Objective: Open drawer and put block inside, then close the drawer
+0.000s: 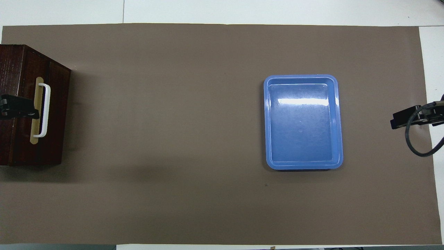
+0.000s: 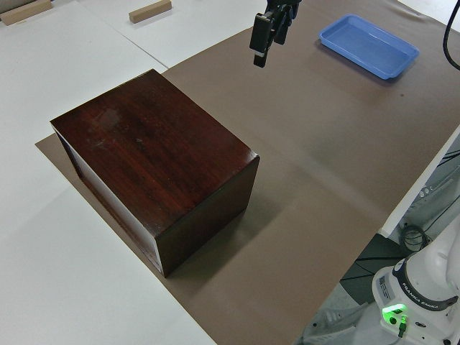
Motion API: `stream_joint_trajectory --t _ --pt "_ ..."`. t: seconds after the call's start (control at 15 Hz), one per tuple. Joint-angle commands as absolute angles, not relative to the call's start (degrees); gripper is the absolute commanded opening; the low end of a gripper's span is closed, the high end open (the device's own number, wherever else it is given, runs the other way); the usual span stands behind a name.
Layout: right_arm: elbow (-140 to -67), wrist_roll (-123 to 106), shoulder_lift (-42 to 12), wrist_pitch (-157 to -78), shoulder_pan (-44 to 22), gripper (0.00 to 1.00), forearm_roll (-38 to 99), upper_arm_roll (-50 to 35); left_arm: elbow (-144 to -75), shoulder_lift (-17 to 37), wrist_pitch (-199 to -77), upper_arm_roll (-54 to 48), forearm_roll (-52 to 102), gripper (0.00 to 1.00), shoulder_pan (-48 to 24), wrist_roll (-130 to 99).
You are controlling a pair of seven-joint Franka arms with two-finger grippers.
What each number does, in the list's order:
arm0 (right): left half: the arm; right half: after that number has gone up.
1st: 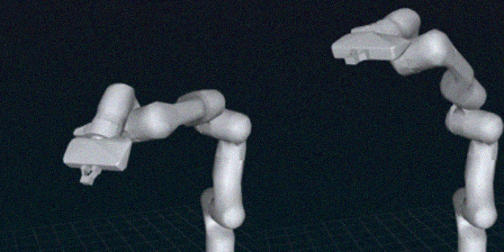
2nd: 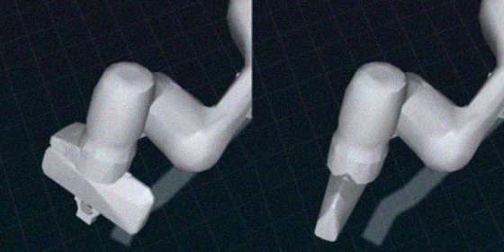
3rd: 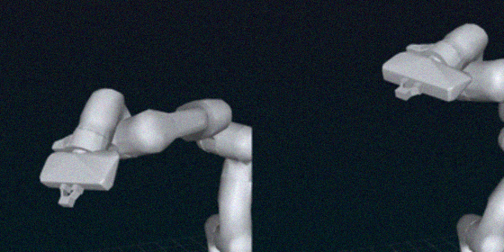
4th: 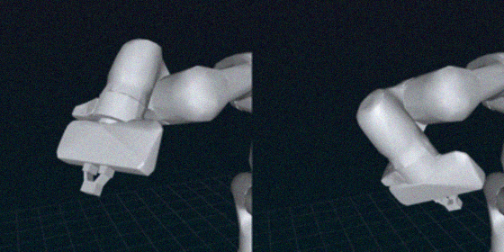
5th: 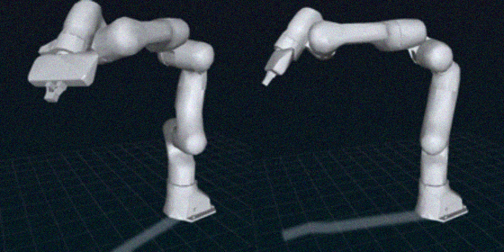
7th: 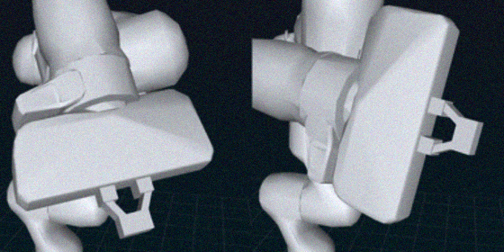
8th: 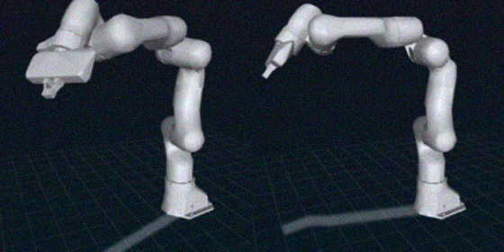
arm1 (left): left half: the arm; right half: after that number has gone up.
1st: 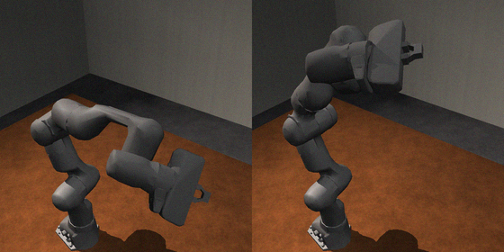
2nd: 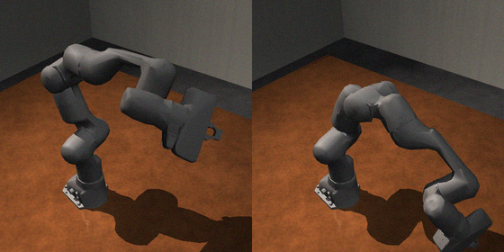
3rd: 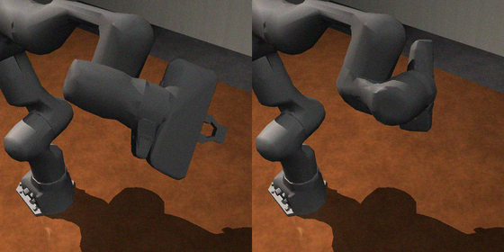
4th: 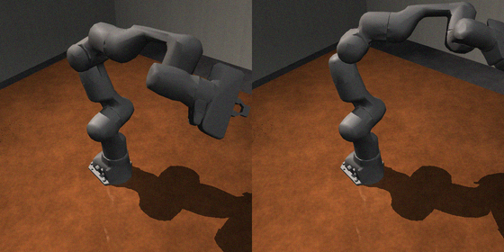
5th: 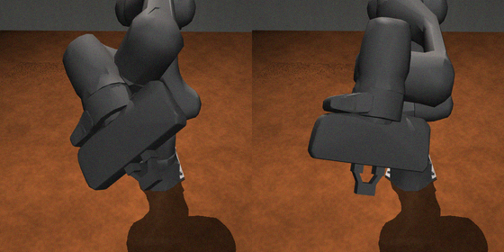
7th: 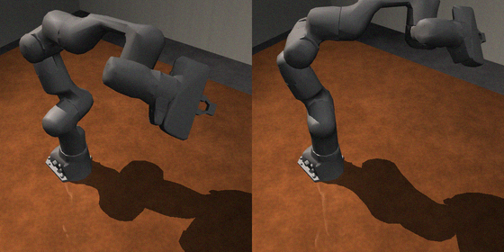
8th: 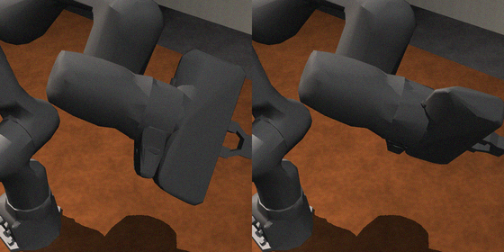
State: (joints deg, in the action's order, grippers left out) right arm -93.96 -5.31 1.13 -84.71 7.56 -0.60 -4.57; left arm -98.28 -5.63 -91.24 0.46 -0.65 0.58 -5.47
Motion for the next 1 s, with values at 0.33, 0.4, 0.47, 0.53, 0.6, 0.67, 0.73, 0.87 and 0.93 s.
stream_joint_trajectory --t 0.33,0.4,0.47,0.53,0.6,0.67,0.73,0.87,0.93 --pt "-92.4 -4.1 1.1 -85.2 6.2 1.0 -2.6 -4.0 -101.2 -5.7 -92.0 -0.6 0.1 1.0 -4.7 -3.8" --pt "-92.4 -4.0 1.1 -85.3 6.1 1.0 -2.7 -4.0 -101.2 -5.8 -92.0 -0.6 0.2 1.0 -5.3 -3.7" --pt "-92.5 -4.0 1.1 -86.0 6.1 1.0 -2.7 -4.0 -101.3 -5.9 -92.1 -0.6 0.2 1.0 -5.4 -3.7" --pt "-92.6 -4.0 1.2 -86.3 6.1 1.0 -2.7 -4.0 -101.4 -6.1 -92.3 -0.9 0.2 1.0 -5.4 -4.0" --pt "-92.6 -4.0 1.2 -86.5 6.1 1.0 -2.7 -4.0 -101.4 -6.1 -92.1 -1.1 0.2 1.0 -5.5 -4.1" --pt "-92.7 -4.0 1.2 -86.6 6.1 1.0 -2.8 -4.0 -101.5 -6.1 -91.8 -1.2 0.1 1.0 -5.5 -3.0" --pt "-92.8 -4.0 1.2 -86.8 6.1 1.0 -2.9 -4.0 -101.6 -6.1 -91.1 -1.2 0.1 1.0 -5.4 -1.8" --pt "-93.0 -4.0 1.5 -86.9 6.2 1.0 -2.9 -4.0 -101.4 -6.1 -90.4 -1.2 0.2 1.0 -5.0 2.7" --pt "-93.0 -4.0 1.5 -86.8 6.1 1.0 -2.9 -4.1 -101.4 -6.1 -90.0 -1.2 0.2 0.99 -5.0 4.2"
